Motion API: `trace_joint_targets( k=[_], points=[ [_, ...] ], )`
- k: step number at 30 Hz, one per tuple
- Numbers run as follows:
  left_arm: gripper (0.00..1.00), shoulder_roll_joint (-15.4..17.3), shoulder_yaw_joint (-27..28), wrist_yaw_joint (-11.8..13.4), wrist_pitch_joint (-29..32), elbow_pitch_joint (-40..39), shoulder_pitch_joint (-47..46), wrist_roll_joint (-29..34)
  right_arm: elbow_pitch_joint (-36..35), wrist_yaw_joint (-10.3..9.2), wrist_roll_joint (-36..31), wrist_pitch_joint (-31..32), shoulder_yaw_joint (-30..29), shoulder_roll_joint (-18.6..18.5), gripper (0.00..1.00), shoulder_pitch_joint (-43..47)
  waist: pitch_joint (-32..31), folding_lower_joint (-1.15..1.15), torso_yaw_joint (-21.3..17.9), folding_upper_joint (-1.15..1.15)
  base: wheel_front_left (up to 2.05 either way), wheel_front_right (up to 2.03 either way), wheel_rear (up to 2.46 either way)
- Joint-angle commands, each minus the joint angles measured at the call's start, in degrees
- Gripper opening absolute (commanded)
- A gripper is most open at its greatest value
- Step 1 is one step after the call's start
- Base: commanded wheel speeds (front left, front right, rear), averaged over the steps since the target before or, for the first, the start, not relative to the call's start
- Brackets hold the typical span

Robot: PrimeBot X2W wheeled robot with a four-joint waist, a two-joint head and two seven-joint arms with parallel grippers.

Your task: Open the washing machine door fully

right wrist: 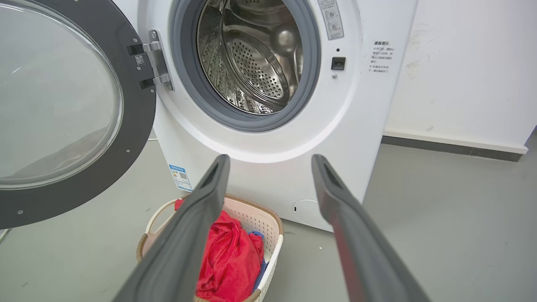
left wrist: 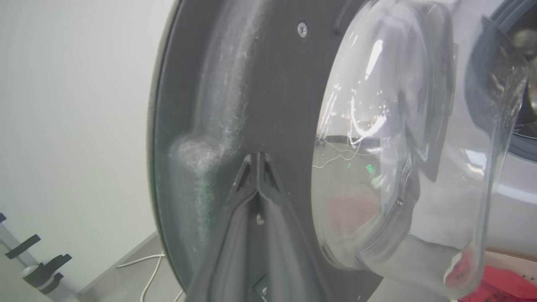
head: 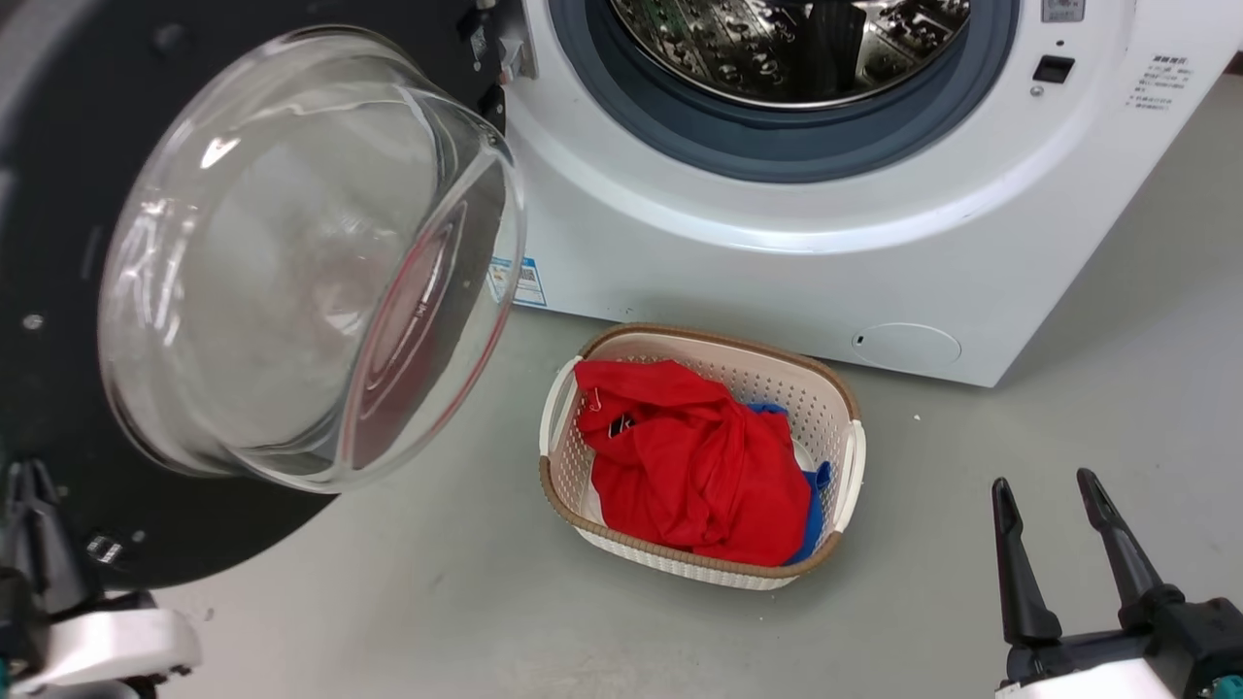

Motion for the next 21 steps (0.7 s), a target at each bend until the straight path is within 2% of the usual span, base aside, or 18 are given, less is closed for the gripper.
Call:
trace_joint_targets(
  k=[1, 6, 21],
  points=[
    [0.0, 0.7, 1.6, -0.3, -0.1, 0.8, -1.3, -0.4, -0.1, -0.01, -0.2, -0.1, 0.0, 0.1, 1.0, -0.9, 0.6, 0.0, -0.3, 0.0, 0.0, 0.0, 0.0],
    [0.0, 1.8, 5.9, -2.3, -0.1, 4.4, -3.4, -1.1, -0.2, 0.0, -0.7, -0.1, 0.0, 0.1, 1.0, -1.9, 2.2, 0.0, -1.3, 0.0, 0.0, 0.0, 0.0],
    [0.0, 4.7, 12.5, -8.3, -0.1, 14.3, -10.9, -1.0, 0.1, -0.01, -1.1, -0.1, 0.0, -0.4, 1.0, -3.3, 3.9, 0.0, -2.0, 0.0, 0.0, 0.0, 0.0]
  ],
)
